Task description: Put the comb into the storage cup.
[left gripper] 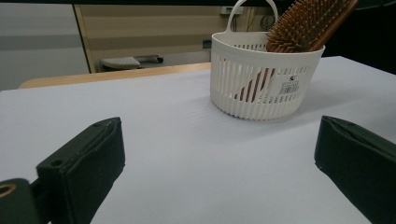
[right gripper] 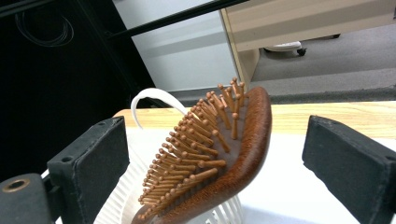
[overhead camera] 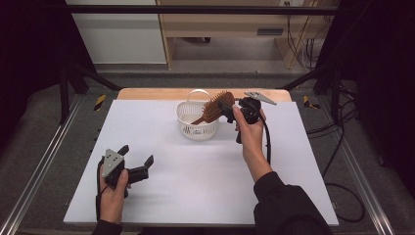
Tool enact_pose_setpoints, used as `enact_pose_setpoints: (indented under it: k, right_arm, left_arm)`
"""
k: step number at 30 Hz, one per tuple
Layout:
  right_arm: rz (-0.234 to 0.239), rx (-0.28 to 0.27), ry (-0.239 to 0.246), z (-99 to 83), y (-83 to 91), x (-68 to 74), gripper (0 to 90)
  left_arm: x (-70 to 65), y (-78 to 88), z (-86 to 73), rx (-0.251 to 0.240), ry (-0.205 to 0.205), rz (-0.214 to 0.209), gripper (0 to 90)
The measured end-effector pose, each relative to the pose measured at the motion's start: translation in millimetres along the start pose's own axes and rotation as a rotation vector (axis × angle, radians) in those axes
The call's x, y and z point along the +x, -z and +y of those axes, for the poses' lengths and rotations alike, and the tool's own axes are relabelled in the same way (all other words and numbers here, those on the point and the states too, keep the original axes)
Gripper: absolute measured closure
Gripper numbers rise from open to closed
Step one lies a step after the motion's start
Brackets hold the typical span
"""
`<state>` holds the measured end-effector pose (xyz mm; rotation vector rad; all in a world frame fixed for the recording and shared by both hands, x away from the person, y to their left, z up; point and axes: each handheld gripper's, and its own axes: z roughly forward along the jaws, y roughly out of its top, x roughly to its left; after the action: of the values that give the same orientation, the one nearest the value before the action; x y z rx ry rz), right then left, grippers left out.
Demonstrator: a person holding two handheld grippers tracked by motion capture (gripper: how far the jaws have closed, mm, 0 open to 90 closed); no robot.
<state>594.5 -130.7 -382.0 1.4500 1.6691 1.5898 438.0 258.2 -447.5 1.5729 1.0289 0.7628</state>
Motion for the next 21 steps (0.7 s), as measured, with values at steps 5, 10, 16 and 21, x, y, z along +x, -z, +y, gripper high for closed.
enact_pose_setpoints:
  k: [5,10,16,21]
  right_arm:
    - [-0.001,0.007,0.02,0.7,4.2,-3.3,7.8]
    - [-0.007,0.005,0.061,2.8,8.4,-4.1,8.0]
    - [-0.014,-0.009,0.086,5.8,14.2,-4.7,7.7]
    - [-0.041,-0.029,0.137,6.6,17.7,-4.3,6.9]
  left_arm:
    - [0.2,-0.3,-0.1,0.0,0.001,0.001,1.7]
    - [0.8,0.2,-0.4,0.001,0.003,0.002,1.7]
    - [0.8,0.9,-0.6,-0.002,0.005,0.001,1.7]
    - [2.3,1.7,0.1,-0.005,0.005,0.006,1.7]
